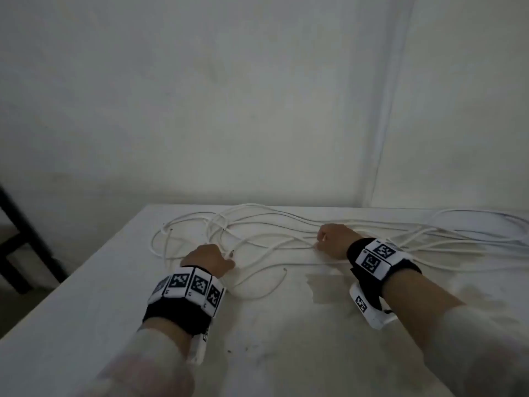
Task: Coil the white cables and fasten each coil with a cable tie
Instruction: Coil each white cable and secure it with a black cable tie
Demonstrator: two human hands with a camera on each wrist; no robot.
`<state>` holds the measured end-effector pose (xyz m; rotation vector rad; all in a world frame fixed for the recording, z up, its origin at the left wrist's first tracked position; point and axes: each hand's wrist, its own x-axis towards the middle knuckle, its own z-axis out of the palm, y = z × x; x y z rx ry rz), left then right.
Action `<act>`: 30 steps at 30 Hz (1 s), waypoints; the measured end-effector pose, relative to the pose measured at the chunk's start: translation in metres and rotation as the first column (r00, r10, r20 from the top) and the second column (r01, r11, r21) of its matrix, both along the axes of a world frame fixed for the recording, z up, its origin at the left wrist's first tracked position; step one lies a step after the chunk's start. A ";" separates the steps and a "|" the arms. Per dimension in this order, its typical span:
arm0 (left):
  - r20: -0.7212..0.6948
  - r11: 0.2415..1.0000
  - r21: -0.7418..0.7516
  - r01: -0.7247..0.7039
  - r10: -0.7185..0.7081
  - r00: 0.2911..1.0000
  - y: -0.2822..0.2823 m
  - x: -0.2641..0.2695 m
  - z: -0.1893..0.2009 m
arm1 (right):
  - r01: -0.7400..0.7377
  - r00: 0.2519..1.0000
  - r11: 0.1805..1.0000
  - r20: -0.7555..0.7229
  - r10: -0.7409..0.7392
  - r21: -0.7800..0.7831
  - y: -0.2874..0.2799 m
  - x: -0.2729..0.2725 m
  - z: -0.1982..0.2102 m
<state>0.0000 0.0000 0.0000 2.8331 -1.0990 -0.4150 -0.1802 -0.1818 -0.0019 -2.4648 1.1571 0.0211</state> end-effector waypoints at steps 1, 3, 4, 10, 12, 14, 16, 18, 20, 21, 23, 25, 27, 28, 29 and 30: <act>-0.024 1.000 0.030 0.007 -0.006 1.000 -0.001 0.001 -0.003 | 0.001 0.999 1.000 -0.039 0.000 0.008 -0.001 0.002 -0.002; -0.029 0.996 0.085 0.022 -0.020 0.999 -0.002 0.002 -0.010 | -0.009 0.996 1.000 -0.094 0.009 0.004 -0.004 0.004 -0.007; -0.010 0.995 0.098 0.012 -0.011 1.000 -0.001 0.000 -0.013 | -0.017 0.993 1.000 -0.113 0.018 0.009 -0.004 0.004 -0.010; -0.161 0.999 -0.039 -0.012 0.006 0.987 0.005 0.008 -0.010 | -0.071 0.955 0.997 -0.292 0.055 -0.043 0.001 0.009 -0.010; -0.262 0.958 -0.264 -0.112 0.041 0.964 0.009 0.011 0.001 | -0.055 0.963 0.997 -0.267 0.039 -0.052 0.004 0.007 -0.008; -0.299 0.845 -0.504 -0.179 0.023 0.954 0.015 0.009 0.017 | -0.032 0.990 0.997 -0.141 0.021 -0.076 0.003 0.001 -0.005; -0.317 0.691 -0.694 -0.200 -0.043 0.948 0.020 -0.001 0.036 | -0.032 0.999 0.993 -0.012 0.031 -0.112 0.003 -0.004 0.001; -0.316 0.542 -0.816 -0.200 -0.129 0.940 0.025 -0.014 0.054 | -0.044 0.997 0.986 0.056 0.054 -0.162 0.002 -0.012 0.010; -0.279 0.418 -0.889 -0.186 -0.171 0.945 0.025 -0.025 0.068 | -0.048 0.990 0.967 0.117 0.079 -0.250 0.001 -0.023 0.021; -0.269 0.368 -0.910 -0.189 -0.180 0.946 0.025 -0.028 0.074 | -0.045 0.984 0.952 0.149 0.094 -0.302 0.001 -0.030 0.026; -0.298 0.287 -0.929 -0.232 -0.213 0.930 0.024 -0.037 0.086 | -0.067 0.970 0.908 0.186 0.156 -0.413 -0.001 -0.048 0.035; -0.306 0.249 -0.938 -0.243 -0.260 0.916 0.023 -0.048 0.095 | -0.097 0.946 0.834 0.210 0.247 -0.543 0.002 -0.068 0.043; -0.269 0.244 -0.949 -0.201 -0.290 0.919 0.020 -0.060 0.101 | -0.081 0.915 0.750 0.249 0.317 -0.657 0.004 -0.088 0.045; -0.239 0.245 -0.955 -0.168 -0.301 0.923 0.018 -0.067 0.102 | -0.063 0.896 0.709 0.272 0.350 -0.703 0.005 -0.098 0.045; -0.203 0.247 -0.961 -0.127 -0.314 0.927 0.015 -0.075 0.102 | -0.057 0.881 0.668 0.277 0.383 -0.742 0.009 -0.108 0.047; -0.167 0.252 -0.964 -0.083 -0.330 0.929 0.012 -0.083 0.102 | -0.073 0.872 0.627 0.255 0.418 -0.776 0.013 -0.116 0.048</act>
